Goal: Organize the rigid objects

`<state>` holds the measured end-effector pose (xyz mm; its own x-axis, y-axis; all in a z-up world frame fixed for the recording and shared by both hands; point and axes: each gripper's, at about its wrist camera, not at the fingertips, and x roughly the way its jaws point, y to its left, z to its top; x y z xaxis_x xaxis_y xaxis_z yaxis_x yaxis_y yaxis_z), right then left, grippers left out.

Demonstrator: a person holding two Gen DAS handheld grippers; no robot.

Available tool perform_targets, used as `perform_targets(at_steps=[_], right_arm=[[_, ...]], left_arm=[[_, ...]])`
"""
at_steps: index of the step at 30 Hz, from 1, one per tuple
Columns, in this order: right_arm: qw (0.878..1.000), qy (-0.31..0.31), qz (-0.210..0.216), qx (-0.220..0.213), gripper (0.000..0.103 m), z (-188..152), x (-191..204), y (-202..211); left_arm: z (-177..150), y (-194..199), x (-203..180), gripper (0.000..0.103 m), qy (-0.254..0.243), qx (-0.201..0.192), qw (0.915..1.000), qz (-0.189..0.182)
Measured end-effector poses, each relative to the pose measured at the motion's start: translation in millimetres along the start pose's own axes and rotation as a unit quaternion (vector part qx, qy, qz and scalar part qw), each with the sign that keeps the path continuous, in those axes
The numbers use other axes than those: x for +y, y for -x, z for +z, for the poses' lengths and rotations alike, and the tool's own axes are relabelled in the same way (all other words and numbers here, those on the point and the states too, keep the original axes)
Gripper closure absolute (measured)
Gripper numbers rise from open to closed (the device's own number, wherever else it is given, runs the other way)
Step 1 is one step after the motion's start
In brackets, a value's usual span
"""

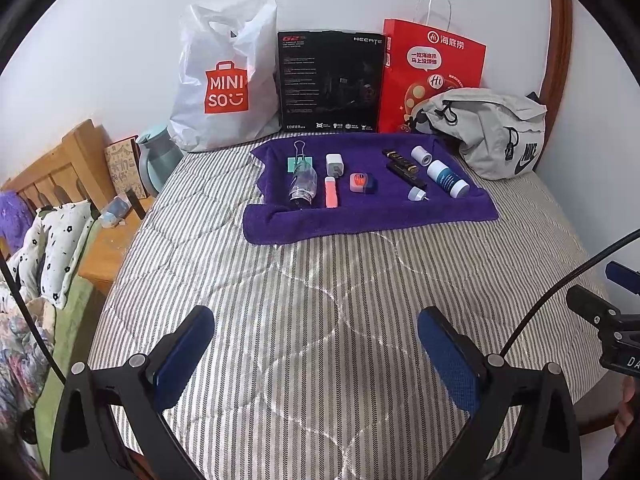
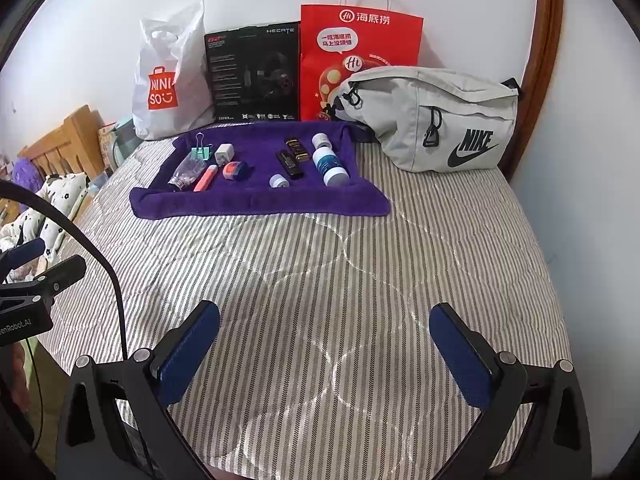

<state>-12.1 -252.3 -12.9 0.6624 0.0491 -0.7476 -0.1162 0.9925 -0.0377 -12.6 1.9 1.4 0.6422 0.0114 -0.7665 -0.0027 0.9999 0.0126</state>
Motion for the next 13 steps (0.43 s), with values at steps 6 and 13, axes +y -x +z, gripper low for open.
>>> perform_targets(at_steps=[6, 13], right_arm=[[1.0, 0.001, 0.002, 0.003, 0.0, -0.8, 0.4, -1.3], [1.0, 0.003, 0.005, 0.007, 0.0, 0.4, 0.3, -5.5]], left_arm=[[0.9, 0.4, -0.2, 0.0, -0.002, 0.001, 1.0, 0.0], [0.9, 0.0, 0.5, 0.0, -0.003, -0.001, 1.0, 0.001]])
